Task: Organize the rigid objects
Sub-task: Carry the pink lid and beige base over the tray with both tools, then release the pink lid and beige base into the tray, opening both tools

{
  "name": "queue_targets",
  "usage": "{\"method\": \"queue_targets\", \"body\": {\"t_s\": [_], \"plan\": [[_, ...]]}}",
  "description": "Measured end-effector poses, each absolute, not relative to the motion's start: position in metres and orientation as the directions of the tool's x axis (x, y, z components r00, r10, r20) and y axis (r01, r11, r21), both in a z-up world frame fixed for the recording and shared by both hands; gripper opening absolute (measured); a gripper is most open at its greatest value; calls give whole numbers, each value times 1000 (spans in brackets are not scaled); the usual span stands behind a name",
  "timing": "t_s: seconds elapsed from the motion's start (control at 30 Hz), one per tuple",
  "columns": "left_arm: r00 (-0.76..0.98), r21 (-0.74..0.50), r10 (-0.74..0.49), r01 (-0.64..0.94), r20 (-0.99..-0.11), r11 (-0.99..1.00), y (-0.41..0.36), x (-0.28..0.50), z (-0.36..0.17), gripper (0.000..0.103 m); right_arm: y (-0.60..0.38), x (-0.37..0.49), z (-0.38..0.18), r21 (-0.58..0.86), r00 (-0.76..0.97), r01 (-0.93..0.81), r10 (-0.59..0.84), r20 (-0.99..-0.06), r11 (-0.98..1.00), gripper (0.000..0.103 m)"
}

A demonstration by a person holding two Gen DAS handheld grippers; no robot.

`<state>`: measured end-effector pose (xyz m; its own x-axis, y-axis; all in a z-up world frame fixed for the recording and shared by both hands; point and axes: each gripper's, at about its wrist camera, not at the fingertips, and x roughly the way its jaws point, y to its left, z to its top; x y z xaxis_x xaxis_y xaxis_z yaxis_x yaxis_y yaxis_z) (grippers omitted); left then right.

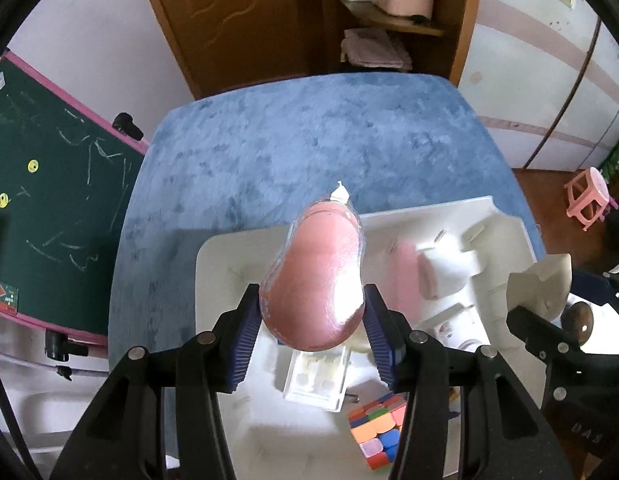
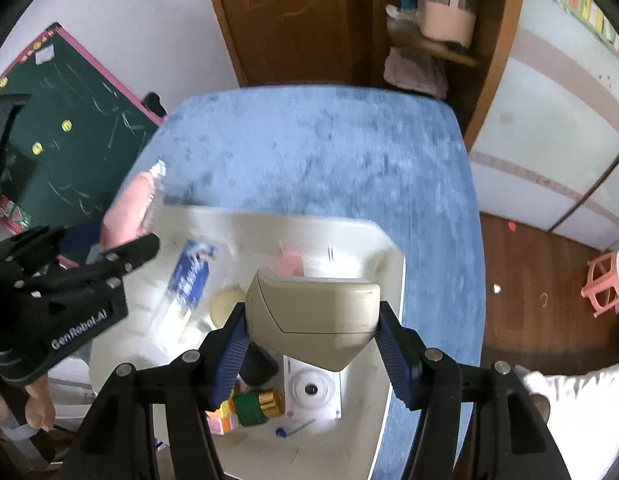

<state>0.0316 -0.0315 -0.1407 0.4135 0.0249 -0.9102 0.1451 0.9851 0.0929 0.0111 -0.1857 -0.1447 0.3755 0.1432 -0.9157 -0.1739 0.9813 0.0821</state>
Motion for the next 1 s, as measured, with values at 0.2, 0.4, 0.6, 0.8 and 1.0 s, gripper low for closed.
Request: {"method": "queue_targets", "body": {"t_s": [0.2,0.4,0.6,0.8,1.0], "plan": [[414,118,52,135,-909,984,-30,24,-152,54,-179,4,-165,62,341,-180,122,-932,982,62],[414,108,41,139,-909,985,-30,20,-154,54,-177,7,-177,68,311,-170,119,-943,983,62],[442,103,34,134,-896,986,-32,16,-144,74,-174,8,-181,85,286,-172,132,-949,981,63],[467,110,41,121,-884,987,-33,12,-131,80,-173,6,-172,99,310,-171,149,-939,980,66],[492,122,59,97,-869,988,-33,8,-112,80,-175,4,-155,94,349,-169,149,-925,981,66]]}}
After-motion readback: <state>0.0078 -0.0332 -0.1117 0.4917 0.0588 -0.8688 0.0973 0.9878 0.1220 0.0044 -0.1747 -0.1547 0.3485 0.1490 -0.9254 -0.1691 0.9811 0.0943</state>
